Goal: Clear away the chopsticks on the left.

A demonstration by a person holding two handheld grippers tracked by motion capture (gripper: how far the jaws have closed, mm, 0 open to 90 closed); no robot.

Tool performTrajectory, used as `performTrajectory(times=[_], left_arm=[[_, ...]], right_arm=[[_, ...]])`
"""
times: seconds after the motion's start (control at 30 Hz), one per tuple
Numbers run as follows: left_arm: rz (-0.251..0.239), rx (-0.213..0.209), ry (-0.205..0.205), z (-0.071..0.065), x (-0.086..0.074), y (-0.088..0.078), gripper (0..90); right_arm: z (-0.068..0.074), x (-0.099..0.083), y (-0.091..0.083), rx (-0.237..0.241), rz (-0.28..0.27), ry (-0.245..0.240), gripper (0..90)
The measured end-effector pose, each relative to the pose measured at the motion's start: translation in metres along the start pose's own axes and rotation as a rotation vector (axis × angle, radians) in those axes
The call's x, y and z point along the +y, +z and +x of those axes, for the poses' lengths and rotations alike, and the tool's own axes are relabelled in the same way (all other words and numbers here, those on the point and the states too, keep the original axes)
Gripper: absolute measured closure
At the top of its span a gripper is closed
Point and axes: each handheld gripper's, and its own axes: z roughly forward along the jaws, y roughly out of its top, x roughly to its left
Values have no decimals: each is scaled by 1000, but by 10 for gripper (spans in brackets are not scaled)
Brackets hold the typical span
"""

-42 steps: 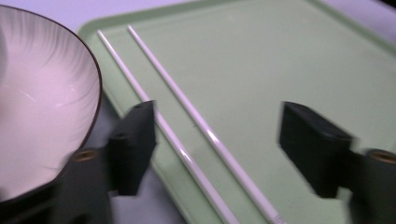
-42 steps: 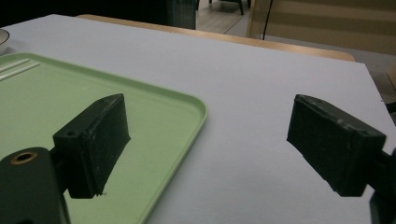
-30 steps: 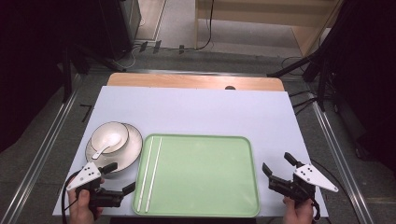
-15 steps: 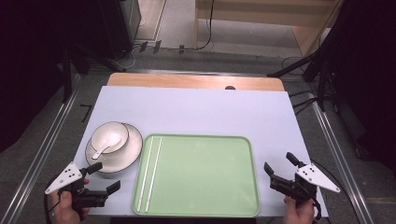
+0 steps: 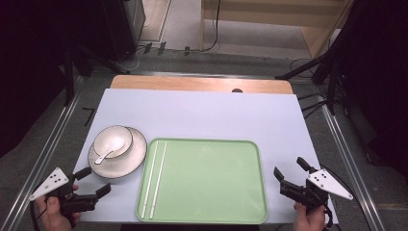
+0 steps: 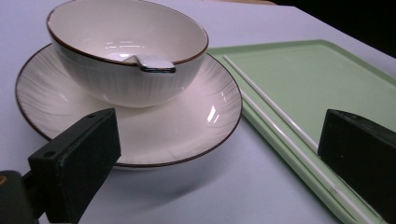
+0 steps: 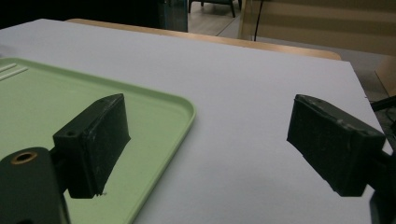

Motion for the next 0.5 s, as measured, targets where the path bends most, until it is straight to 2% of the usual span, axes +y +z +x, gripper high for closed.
performTrajectory(times=[0.13,0.43,0.5], left_arm=[[-3,11,-16,4,-1,-3,0],[1,3,-6,2,1,1,0],[7,0,-6,1,1,3,0]], right_arm=[[-1,0,0,2,-5,2,129],[-4,-2,-3,-8,3,4,129],[-6,-4,-4,-26,10,3,129]])
